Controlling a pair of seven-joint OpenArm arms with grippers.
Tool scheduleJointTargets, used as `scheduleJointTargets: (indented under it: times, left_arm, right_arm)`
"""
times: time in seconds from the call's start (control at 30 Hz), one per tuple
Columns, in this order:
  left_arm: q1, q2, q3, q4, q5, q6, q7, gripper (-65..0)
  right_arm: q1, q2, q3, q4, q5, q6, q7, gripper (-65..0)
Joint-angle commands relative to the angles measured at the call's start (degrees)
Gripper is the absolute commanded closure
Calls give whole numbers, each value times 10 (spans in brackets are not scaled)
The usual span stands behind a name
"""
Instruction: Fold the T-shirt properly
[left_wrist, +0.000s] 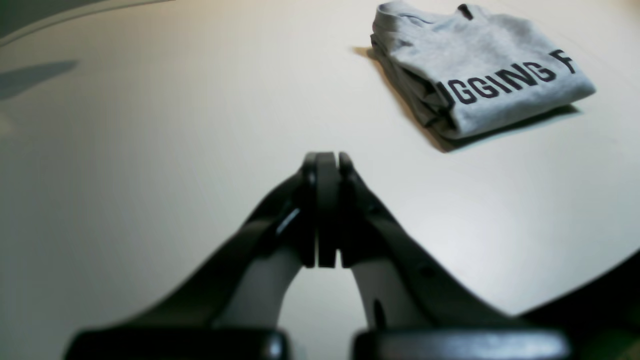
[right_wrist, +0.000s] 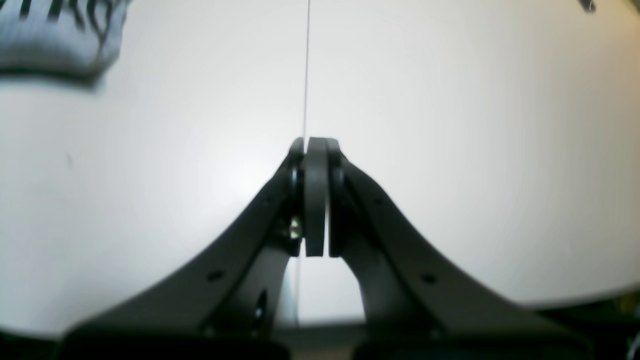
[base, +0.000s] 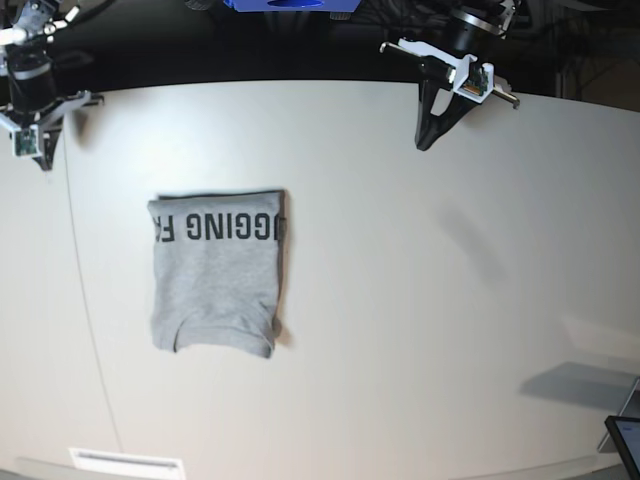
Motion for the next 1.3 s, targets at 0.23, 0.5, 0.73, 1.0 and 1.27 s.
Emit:
scheduleJointTargets:
  times: [0.23, 0.5, 0.73, 1.0, 1.27]
  left_arm:
    - [90, 0, 16, -3, -4, 4, -147, 0]
    - [176, 0, 15, -123, -5, 4, -304, 0]
    - [206, 0, 8, -326, -6, 4, -456, 0]
    - [164, 0, -25, -536, -7, 4, -516, 0]
    - [-14, -19, -178, -846, 69, 4, -484, 0]
  right_arm:
    - [-101, 4, 61, 7, 90, -7, 68, -1]
    - [-205, -7, 62, -16, 92, -7, 139, -1]
    - [-301, -7, 56, -56, 152, -7, 142, -1]
    - [-286, -3, -30, -292, -16, -7, 248, -1]
    - [-12, 39, 131, -753, -434, -7, 300, -3]
